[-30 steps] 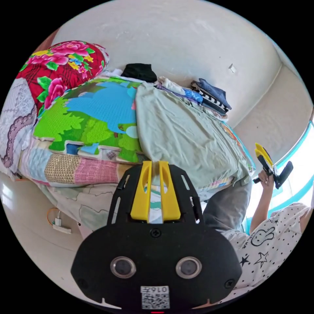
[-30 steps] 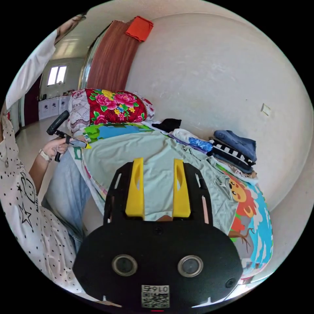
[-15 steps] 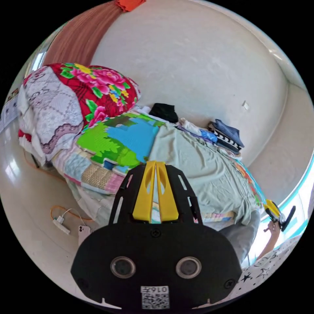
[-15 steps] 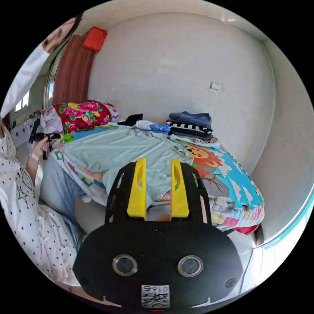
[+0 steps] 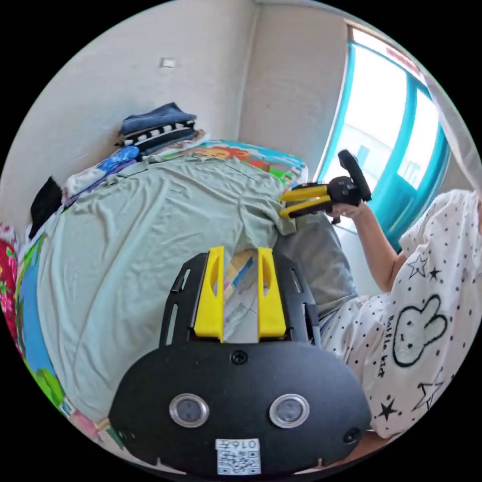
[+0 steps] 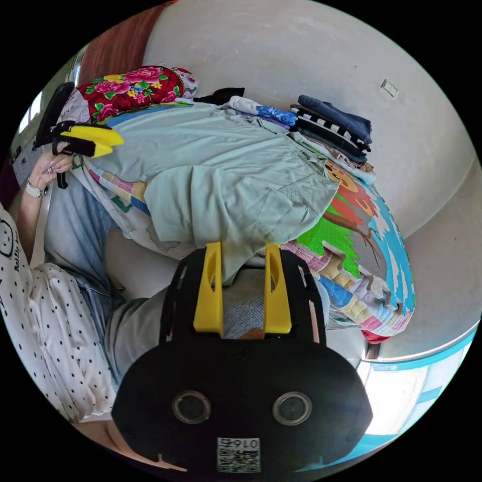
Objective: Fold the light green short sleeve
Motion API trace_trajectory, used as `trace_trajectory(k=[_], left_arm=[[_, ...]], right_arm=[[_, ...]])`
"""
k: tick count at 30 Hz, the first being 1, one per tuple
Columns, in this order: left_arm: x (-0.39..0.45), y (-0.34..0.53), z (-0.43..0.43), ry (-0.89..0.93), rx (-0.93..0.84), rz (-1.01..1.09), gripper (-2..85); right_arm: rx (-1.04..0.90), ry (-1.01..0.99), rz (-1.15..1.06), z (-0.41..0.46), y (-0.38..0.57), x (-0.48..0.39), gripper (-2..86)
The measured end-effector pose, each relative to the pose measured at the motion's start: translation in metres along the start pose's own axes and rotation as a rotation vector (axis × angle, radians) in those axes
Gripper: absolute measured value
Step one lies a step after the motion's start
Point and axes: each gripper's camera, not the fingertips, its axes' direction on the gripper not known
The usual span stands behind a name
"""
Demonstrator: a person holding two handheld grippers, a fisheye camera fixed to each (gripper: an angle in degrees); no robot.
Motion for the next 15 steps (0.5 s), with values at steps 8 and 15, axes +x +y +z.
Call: trace_trajectory(k=[8,15], left_arm=[[0.029,-0.040,0.124,0.068,-0.203,-0.048,8.8],[0.014,-0.041,0.139,0.276,-0.054,-0.103,-0.4]], right_arm=[[0.047,-0.025,0.070,-0.013,0.028,0.025,0.4],[0.158,-0.102,0.069,-0.038,0.057,0.050,-0.3]])
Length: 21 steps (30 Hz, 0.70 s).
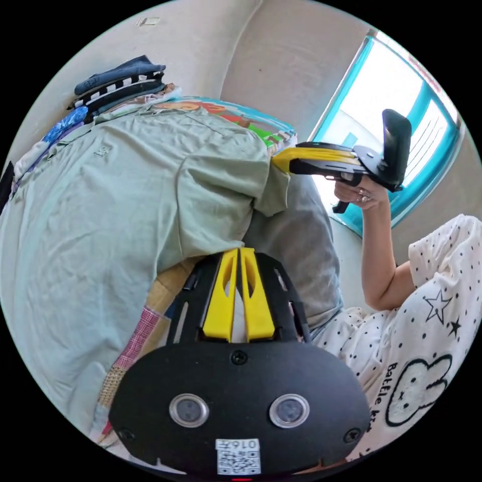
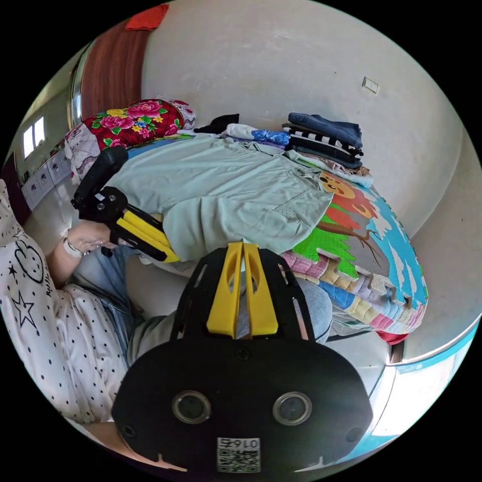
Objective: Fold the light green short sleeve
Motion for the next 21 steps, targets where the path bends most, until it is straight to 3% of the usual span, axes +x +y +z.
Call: trace_trajectory(k=[7,11,16,21], left_arm=[[-0.056,0.000,-0.085,0.188,0.326,-0.035,-0.8],[-0.137,0.007,-0.127,0.154,0.522,-0.316,0.1],[-0.161,0.046,-0.137,0.090,0.520,-0.406,5.1],[-0.148,0.067,-0.130,-0.041,0.357,-0.353,7.3]], right_arm=[[0.244,-0.088,0.000,-0.041,0.001,0.041,-0.2],[0.291,-0.046,-0.017,-0.028,-0.068,0.071,0.6],[0.009,0.044,0.202,0.036,-0.125,0.122,6.7],[0.161,-0.032,0.111,0.031,-0.079,0.138,7.8]])
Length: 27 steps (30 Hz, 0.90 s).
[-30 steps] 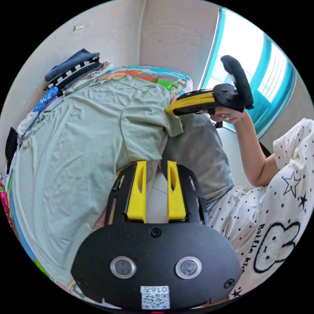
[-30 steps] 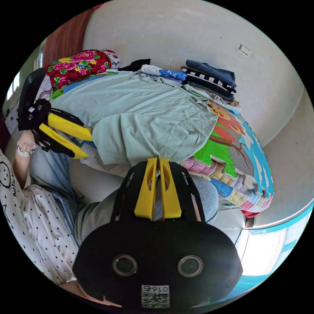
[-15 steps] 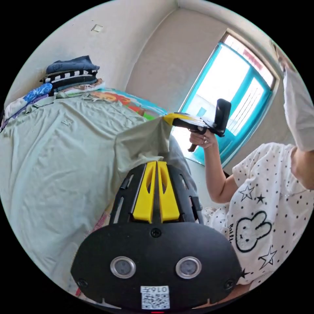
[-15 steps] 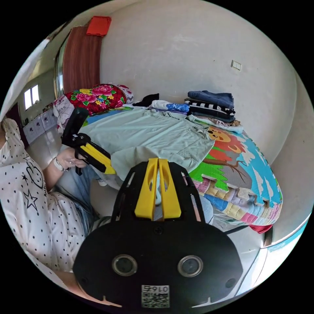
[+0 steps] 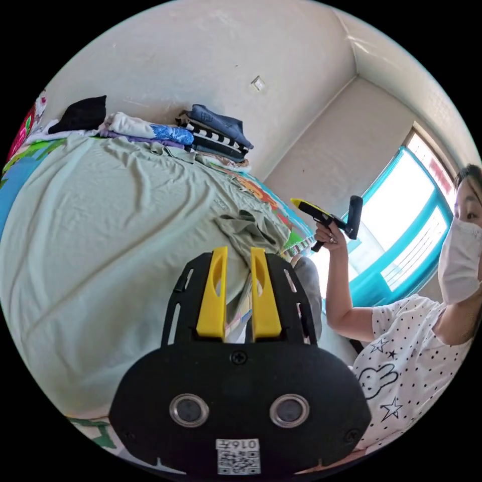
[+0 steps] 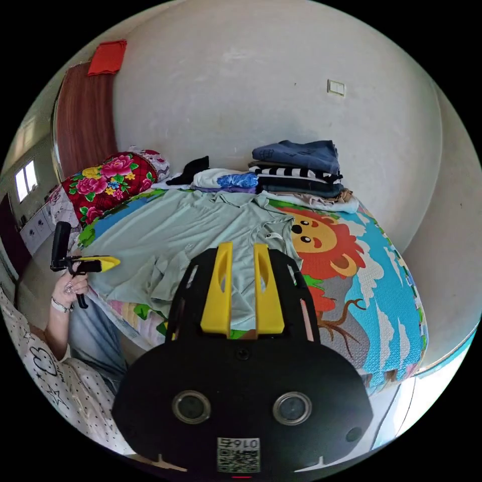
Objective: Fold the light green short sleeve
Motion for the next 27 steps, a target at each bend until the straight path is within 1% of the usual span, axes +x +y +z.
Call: trace_trajectory(k=[1,2,5,6,7,8,9,10,12,14,17,18,19,20,21,22,23,24,25,27], left_arm=[[0.003,0.000,0.003,-0.004,-0.020,0.022,7.7],[0.012,0.000,0.010,-0.013,-0.056,0.070,8.0],[0.036,-0.003,0.034,-0.044,-0.123,0.177,8.2],[0.043,-0.005,0.041,-0.066,-0.129,0.197,7.9],[0.046,-0.006,0.044,-0.078,-0.125,0.201,7.2],[0.049,-0.009,0.048,-0.100,-0.121,0.193,5.7],[0.051,-0.013,0.053,-0.102,-0.130,0.180,2.2],[0.051,-0.015,0.057,-0.083,-0.145,0.182,0.5],[0.058,-0.026,0.072,0.031,-0.217,0.212,-0.5],[0.070,-0.028,0.078,0.057,-0.227,0.256,-0.8],[0.092,-0.021,0.079,0.044,-0.264,0.351,-0.9],[0.095,-0.017,0.074,0.011,-0.272,0.373,-0.8],[0.096,-0.015,0.069,-0.012,-0.271,0.378,-0.8],[0.092,-0.012,0.054,-0.073,-0.255,0.372,-0.6],[0.083,-0.009,0.033,-0.146,-0.223,0.344,-0.3],[0.077,-0.008,0.020,-0.187,-0.200,0.322,-0.1],[0.060,-0.005,-0.012,-0.278,-0.145,0.255,0.3],[0.038,-0.001,-0.048,-0.370,-0.081,0.166,0.9],[0.026,0.003,-0.068,-0.413,-0.048,0.118,1.4],[-0.023,0.024,-0.146,-0.579,0.060,-0.099,3.3]], right_arm=[[-0.028,-0.043,-0.045,0.003,0.011,0.005,9.5],[-0.102,-0.078,-0.103,0.010,0.020,0.009,10.9],[-0.261,-0.087,-0.217,0.032,0.038,0.012,12.0],[-0.278,-0.082,-0.233,0.036,0.040,0.011,11.5],[-0.270,-0.106,-0.264,0.041,0.045,0.011,10.4],[-0.230,-0.144,-0.277,0.040,0.046,0.012,5.4],[-0.228,-0.136,-0.274,0.041,0.046,0.013,3.0],[-0.233,-0.108,-0.261,0.042,0.046,0.017,2.2],[-0.236,-0.072,-0.213,0.038,0.041,0.026,1.5],[-0.201,-0.088,-0.124,0.026,0.033,0.043,1.0],[-0.178,-0.074,-0.119,0.008,0.032,0.051,1.0],[-0.194,-0.079,-0.138,0.006,0.033,0.050,1.1],[-0.261,-0.101,-0.202,0.006,0.037,0.045,1.3],[-0.353,-0.108,-0.279,0.009,0.042,0.038,1.6],[-0.390,-0.095,-0.310,0.010,0.045,0.035,1.8],[-0.417,-0.030,-0.329,0.010,0.047,0.032,2.4],[-0.401,0.039,-0.302,0.006,0.045,0.033,3.3],[-0.391,0.054,-0.281,0.003,0.043,0.035,4.3],[-0.368,0.056,-0.235,-0.003,0.038,0.039,6.2],[-0.320,0.042,-0.176,-0.012,0.031,0.042,8.0]])
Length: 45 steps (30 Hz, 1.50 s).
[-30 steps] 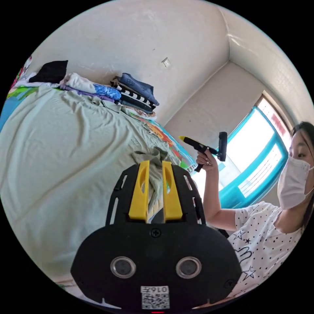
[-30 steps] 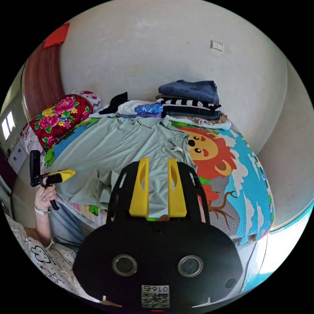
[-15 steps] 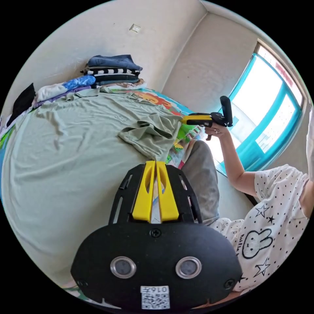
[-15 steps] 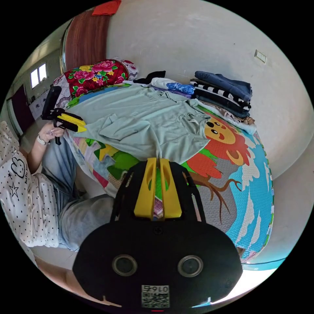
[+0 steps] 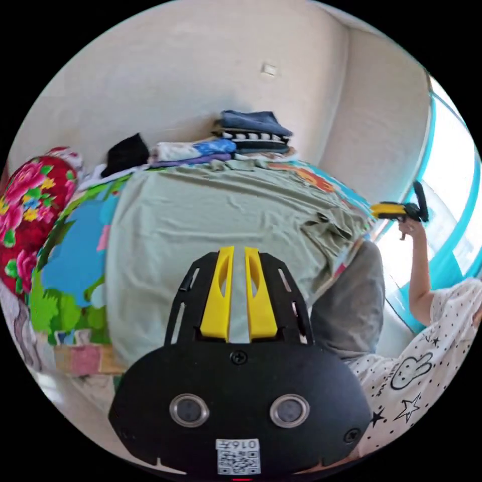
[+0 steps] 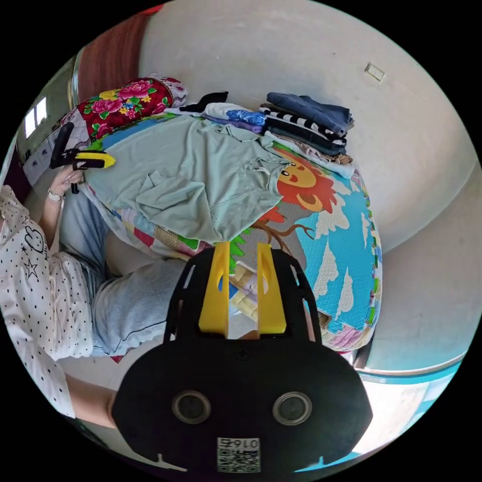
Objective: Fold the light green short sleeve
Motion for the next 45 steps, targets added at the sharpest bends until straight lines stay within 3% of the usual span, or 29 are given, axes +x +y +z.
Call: trace_trajectory(k=[6,12,15,20,25,28,30,33,36,39,42,45], left_arm=[[-0.132,0.052,-0.059,-0.084,-0.038,-0.285,7.2],[-0.162,0.081,-0.064,0.086,-0.091,-0.307,7.0],[-0.159,0.083,-0.061,0.184,-0.086,-0.290,5.4],[-0.118,0.058,-0.080,0.297,0.091,-0.176,-0.2],[-0.038,0.018,-0.033,0.453,-0.055,0.006,0.4],[0.000,0.016,-0.033,0.327,-0.091,0.080,2.9],[0.001,0.026,-0.066,0.053,-0.021,0.044,3.8],[-0.013,0.038,-0.099,-0.135,-0.008,-0.029,5.3],[-0.019,0.048,-0.110,-0.173,-0.044,-0.047,6.7],[-0.011,0.050,-0.097,-0.079,-0.131,-0.002,5.7],[0.020,0.053,-0.112,-0.086,-0.005,0.030,0.4],[0.060,0.047,-0.107,-0.031,0.002,0.119,-0.6]], right_arm=[[0.152,-0.039,-0.040,-0.008,-0.025,-0.040,8.6],[0.195,-0.118,-0.185,0.008,-0.073,-0.115,8.6],[0.212,-0.185,-0.259,0.017,-0.100,-0.151,8.5],[0.221,-0.274,-0.363,0.029,-0.143,-0.198,8.1],[0.233,-0.354,-0.357,0.032,-0.178,-0.225,7.8],[0.255,-0.363,-0.365,0.027,-0.195,-0.244,7.8],[0.259,-0.357,-0.381,0.024,-0.202,-0.256,7.8],[0.261,-0.342,-0.398,0.022,-0.211,-0.273,7.8],[0.279,-0.338,-0.403,0.026,-0.228,-0.292,8.1],[0.340,-0.395,-0.409,0.033,-0.254,-0.318,9.1],[0.402,-0.462,-0.402,0.041,-0.290,-0.351,10.4],[0.420,-0.452,-0.396,0.053,-0.333,-0.393,11.2]])
